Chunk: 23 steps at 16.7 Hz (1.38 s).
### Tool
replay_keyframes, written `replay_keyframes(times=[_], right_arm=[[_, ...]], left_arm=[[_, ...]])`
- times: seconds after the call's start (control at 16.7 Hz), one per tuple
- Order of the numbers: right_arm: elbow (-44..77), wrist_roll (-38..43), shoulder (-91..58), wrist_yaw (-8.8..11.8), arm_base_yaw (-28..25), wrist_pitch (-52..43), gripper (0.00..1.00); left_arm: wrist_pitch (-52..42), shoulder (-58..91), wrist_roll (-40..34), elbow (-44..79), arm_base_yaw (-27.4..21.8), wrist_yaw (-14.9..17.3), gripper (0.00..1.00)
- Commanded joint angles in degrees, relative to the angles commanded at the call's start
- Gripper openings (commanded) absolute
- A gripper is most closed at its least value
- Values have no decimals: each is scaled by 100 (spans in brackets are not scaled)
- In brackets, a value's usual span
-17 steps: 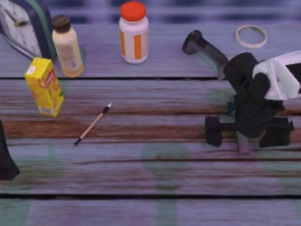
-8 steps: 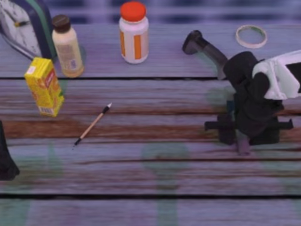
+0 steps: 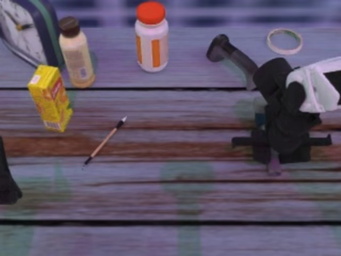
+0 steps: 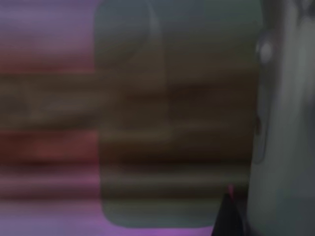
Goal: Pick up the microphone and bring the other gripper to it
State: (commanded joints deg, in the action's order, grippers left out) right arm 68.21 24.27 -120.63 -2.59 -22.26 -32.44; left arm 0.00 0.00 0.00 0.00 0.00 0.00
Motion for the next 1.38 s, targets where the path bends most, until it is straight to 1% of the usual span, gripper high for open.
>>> replay_keyframes(times=[0.06,0.18,0.3,0.42,0.66,1.14,1.26,1.38], right_arm=[[96,-57,241,-80,-10,-106,0],[84,-78,251,-59,-15,-38,0],[23,-167,301,38,-27,267,0],[-87,-307,389,201,-38,801,0],[-476,-704,668,670,-41,2337,0],[-1647,-1708,1570,1825,-7,6387,0],[-1899,-1938,1840,2073,8,7237,0],[-2097,-2132,2092,2274,24,7878,0]], left_arm=[[0,0,0,0,0,0,100],[0,0,0,0,0,0,100],[0,0,0,0,0,0,100],[0,0,0,0,0,0,100],[0,0,0,0,0,0,100],[0,0,0,0,0,0,100],[0,0,0,0,0,0,100],[0,0,0,0,0,0,100]])
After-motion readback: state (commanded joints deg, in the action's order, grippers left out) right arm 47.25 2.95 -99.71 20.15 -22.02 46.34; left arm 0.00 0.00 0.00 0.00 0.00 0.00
